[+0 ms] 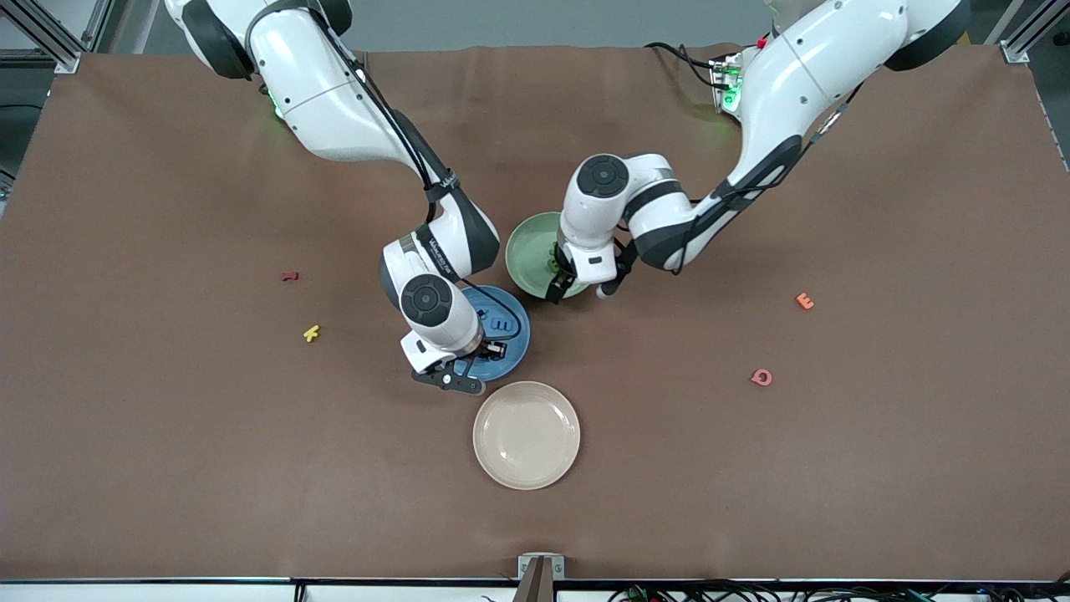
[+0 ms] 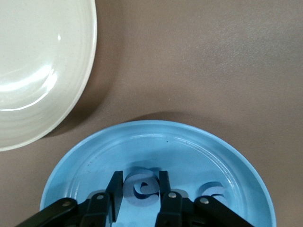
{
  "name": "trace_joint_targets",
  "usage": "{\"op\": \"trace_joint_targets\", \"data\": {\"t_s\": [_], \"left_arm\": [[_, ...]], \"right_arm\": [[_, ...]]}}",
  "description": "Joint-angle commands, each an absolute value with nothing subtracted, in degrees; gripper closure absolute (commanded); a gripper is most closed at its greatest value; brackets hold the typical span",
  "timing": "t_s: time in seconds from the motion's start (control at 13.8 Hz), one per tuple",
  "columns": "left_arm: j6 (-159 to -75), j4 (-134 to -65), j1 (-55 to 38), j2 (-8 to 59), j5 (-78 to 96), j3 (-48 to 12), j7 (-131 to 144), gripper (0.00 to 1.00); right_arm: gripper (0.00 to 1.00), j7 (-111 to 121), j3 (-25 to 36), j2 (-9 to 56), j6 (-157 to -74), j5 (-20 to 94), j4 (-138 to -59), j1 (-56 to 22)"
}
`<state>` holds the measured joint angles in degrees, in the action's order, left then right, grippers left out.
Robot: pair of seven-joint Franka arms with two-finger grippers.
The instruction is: Sort letters by color into matching plates
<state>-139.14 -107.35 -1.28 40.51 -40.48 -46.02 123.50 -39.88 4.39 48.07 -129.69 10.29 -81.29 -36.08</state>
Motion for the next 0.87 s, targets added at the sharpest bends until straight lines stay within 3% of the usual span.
{"op": "trace_joint_targets", "data": {"t_s": [0.0,0.07,0.43,0.58,0.79], "left_arm": [[-138.7,-107.9,2.8,36.1,-41.0,-45.9,115.1,0.02],[-138.7,-107.5,4.6,35.9,-41.0,-45.9,111.7,0.01],[-131.2,-101.8,12.6,34.8,-41.0,-46.0,90.6,0.01],[-127.5,-98.9,14.2,34.7,-40.9,-46.3,85.5,0.01],[-123.9,-96.5,17.2,34.1,-40.9,-46.3,73.8,0.01]], "right_arm": [[0.12,-39.9,4.7,47.4,-128.0,11.3,-79.8,-36.4],[0.02,-40.0,4.7,46.5,-125.3,11.3,-79.9,-36.6],[0.00,-39.6,5.0,32.2,-102.7,11.2,-81.6,-35.3],[0.00,-38.3,5.0,22.5,-96.7,11.2,-87.1,-32.8],[0.00,-28.8,5.0,6.6,-94.7,11.2,-100.5,-27.3]]}}
